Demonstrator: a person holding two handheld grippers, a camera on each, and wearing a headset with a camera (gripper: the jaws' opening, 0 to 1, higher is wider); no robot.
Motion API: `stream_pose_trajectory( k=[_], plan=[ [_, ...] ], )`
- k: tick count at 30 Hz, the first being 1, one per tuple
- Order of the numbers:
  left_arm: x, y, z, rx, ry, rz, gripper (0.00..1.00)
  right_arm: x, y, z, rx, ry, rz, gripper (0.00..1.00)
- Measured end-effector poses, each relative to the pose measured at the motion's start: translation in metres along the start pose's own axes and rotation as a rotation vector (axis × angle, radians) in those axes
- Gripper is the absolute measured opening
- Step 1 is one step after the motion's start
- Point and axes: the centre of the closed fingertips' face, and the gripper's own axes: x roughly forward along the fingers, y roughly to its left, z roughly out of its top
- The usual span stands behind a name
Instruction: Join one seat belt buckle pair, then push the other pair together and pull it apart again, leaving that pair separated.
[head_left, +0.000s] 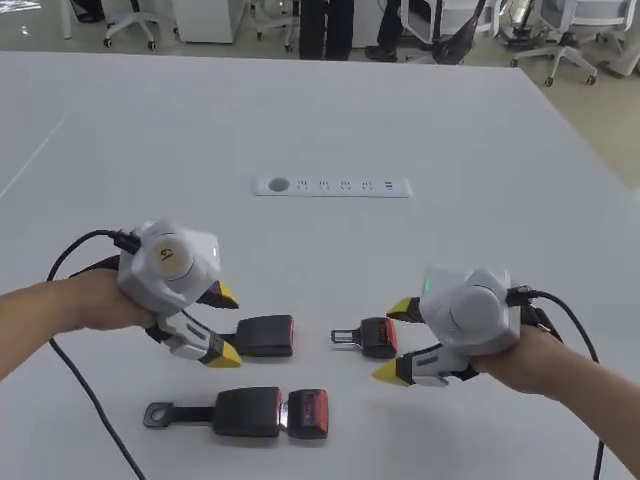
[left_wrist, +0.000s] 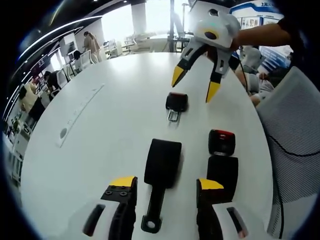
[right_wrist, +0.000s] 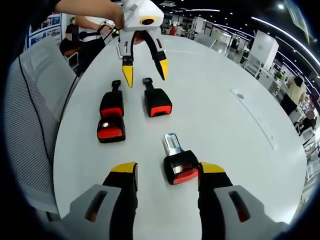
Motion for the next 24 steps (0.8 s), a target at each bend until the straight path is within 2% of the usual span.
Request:
stream_pose_trajectory(
  k=[6, 11, 22, 24],
  plan=[
    [0.009, 0.006, -0.003, 0.014, 0.031, -0.022, 0.47, 0.004, -0.008, -0.007, -0.003, 0.016, 0.017, 0.45],
    [0.012, 0.008, -0.001, 0.029, 0.057, -0.039, 0.45, 0.006, -0.014, -0.01, -0.024, 0.029, 0.037, 0.44],
    [0.027, 0.011, -0.008, 0.084, 0.122, -0.087, 0.41, 0.013, -0.021, -0.02, -0.128, 0.105, 0.114, 0.39],
    [0.028, 0.011, -0.006, 0.091, 0.129, -0.093, 0.4, 0.017, -0.022, -0.022, -0.133, 0.12, 0.131, 0.39]
  ],
)
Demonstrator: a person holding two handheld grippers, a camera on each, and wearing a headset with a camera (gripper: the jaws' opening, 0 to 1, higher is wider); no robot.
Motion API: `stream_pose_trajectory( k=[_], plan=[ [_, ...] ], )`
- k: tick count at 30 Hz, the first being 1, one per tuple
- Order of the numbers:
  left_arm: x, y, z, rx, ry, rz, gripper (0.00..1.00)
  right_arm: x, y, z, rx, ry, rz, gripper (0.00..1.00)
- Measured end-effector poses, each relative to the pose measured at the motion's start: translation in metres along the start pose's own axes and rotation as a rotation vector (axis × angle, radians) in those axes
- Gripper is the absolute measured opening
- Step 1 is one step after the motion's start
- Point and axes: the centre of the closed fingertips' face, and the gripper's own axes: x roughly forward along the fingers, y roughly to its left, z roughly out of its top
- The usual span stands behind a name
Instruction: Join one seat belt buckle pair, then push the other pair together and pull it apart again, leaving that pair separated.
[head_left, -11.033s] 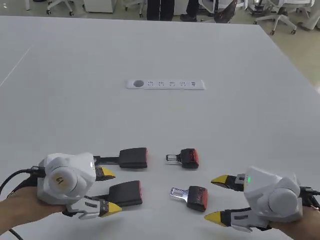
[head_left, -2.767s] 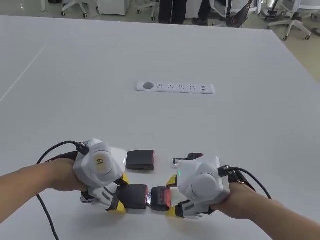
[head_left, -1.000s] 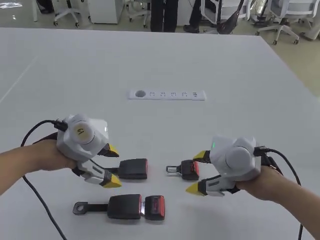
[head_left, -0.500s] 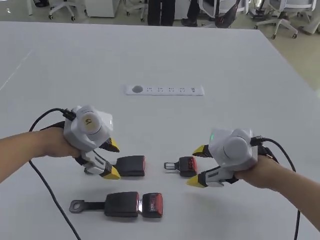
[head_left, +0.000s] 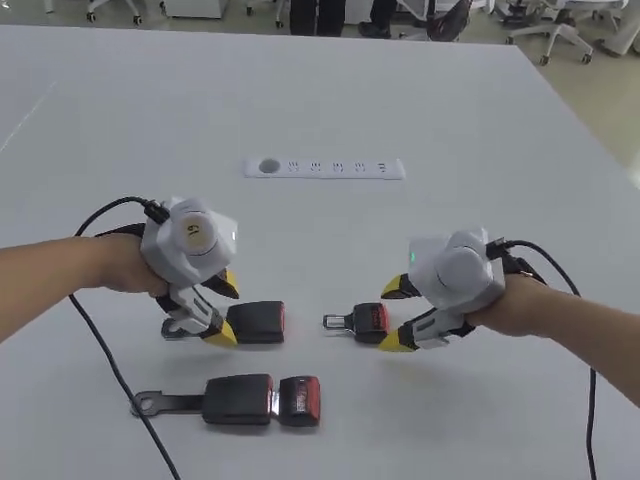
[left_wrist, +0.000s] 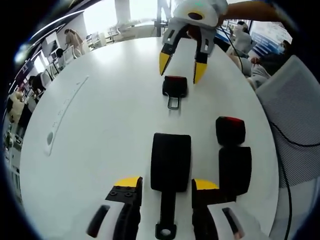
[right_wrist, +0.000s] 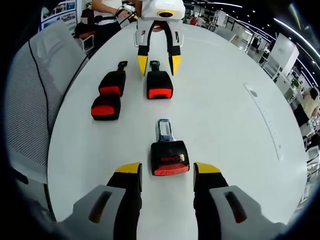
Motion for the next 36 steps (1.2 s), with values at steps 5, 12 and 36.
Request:
stream_pose_trajectory(
  k=[5, 12, 36],
  plan=[
    [0.005, 0.001, -0.002, 0.017, 0.022, -0.015, 0.38, 0.003, -0.001, -0.002, -0.027, 0.029, 0.026, 0.36],
    [0.011, 0.001, -0.007, 0.018, 0.04, -0.03, 0.36, 0.012, -0.001, -0.005, -0.012, 0.049, 0.048, 0.33],
    [0.013, -0.002, -0.008, 0.006, 0.034, -0.041, 0.31, 0.013, -0.002, -0.006, -0.017, 0.055, 0.043, 0.31]
  ],
)
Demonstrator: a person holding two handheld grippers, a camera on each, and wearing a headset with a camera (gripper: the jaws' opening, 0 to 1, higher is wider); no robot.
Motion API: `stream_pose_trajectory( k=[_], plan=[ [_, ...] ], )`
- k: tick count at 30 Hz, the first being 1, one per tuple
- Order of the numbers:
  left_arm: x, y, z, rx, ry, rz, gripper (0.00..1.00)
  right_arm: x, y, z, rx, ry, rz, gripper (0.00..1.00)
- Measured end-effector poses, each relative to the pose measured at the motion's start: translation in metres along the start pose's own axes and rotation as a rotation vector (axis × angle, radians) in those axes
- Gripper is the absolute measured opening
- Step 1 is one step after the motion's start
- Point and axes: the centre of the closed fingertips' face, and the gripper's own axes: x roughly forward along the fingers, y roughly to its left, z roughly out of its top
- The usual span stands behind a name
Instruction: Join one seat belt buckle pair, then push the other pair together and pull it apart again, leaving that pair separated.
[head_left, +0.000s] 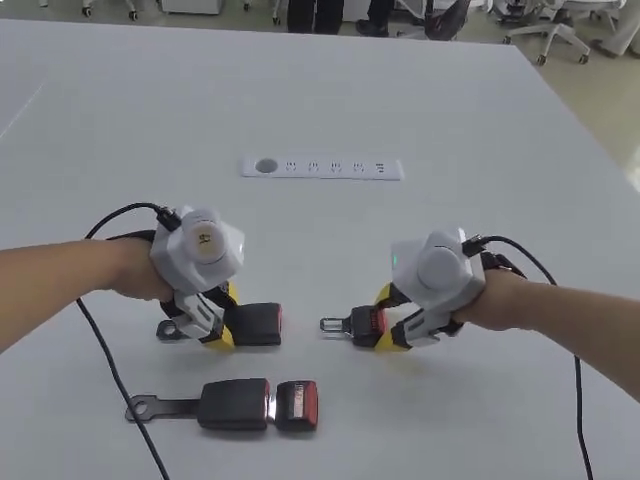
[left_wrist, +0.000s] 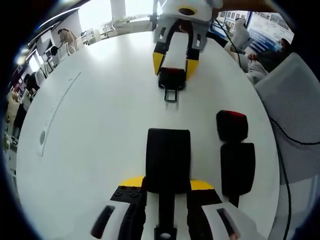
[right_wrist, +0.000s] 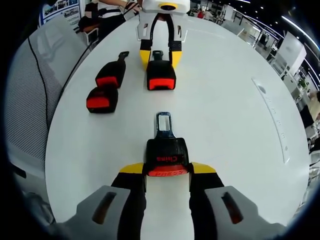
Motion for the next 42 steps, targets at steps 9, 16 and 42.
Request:
stream_pose_trajectory(
  k=[9, 16, 42],
  plan=[
    [0.0, 0.001, -0.001, 0.009, 0.007, 0.004, 0.31, 0.002, 0.001, 0.004, -0.003, 0.0, -0.002, 0.31],
    [0.0, -0.001, -0.001, 0.014, 0.016, -0.002, 0.31, 0.004, 0.004, 0.01, -0.002, -0.003, -0.001, 0.31],
    [0.0, -0.002, -0.002, 0.005, 0.043, -0.016, 0.31, 0.019, 0.007, 0.039, -0.02, -0.016, -0.001, 0.31]
  ],
)
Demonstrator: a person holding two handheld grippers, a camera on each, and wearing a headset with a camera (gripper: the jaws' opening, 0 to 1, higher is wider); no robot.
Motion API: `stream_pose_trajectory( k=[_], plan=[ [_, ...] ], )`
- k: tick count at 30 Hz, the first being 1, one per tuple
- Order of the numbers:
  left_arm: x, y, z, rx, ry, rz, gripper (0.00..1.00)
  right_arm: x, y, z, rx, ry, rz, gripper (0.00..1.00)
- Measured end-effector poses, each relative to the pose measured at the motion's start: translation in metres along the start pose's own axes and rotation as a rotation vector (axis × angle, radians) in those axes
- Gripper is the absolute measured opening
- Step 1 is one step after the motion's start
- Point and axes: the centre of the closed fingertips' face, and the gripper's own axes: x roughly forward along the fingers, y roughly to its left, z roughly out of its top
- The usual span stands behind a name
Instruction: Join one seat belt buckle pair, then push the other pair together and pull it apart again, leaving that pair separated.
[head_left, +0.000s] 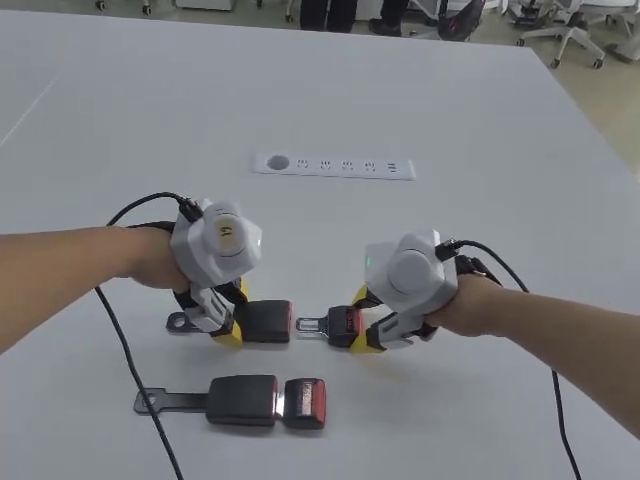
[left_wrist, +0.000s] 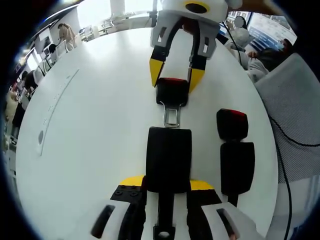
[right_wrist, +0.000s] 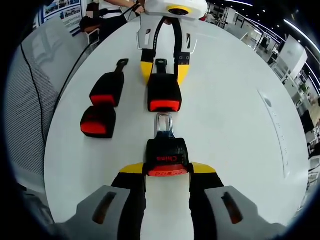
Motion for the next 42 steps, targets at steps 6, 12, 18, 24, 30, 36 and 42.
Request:
stream_pose_trajectory(
  k=[6, 12, 18, 24, 30, 36, 42],
  plan=[
    [0.0, 0.0, 0.0, 0.004, 0.005, -0.002, 0.31, 0.003, -0.002, 0.006, 0.002, -0.001, -0.003, 0.31],
    [0.0, 0.0, 0.001, 0.0, 0.004, -0.003, 0.31, 0.006, -0.002, 0.01, -0.001, -0.007, -0.005, 0.31],
    [0.0, 0.001, 0.0, -0.007, 0.0, -0.002, 0.31, 0.004, 0.0, 0.015, -0.01, -0.011, 0.001, 0.31],
    [0.001, 0.001, 0.0, 0.0, 0.007, -0.003, 0.31, 0.007, 0.0, 0.021, -0.01, -0.022, 0.002, 0.31],
    [0.0, -0.001, 0.001, 0.01, 0.004, 0.001, 0.31, 0.009, 0.003, 0.023, -0.009, -0.019, 0.0, 0.31],
    [0.0, -0.001, 0.002, 0.017, 0.007, 0.005, 0.31, 0.01, 0.003, 0.022, -0.01, -0.023, 0.002, 0.3],
    [0.0, -0.001, 0.002, 0.019, 0.012, 0.003, 0.3, 0.01, 0.004, 0.021, -0.009, -0.034, 0.005, 0.3]
  ],
)
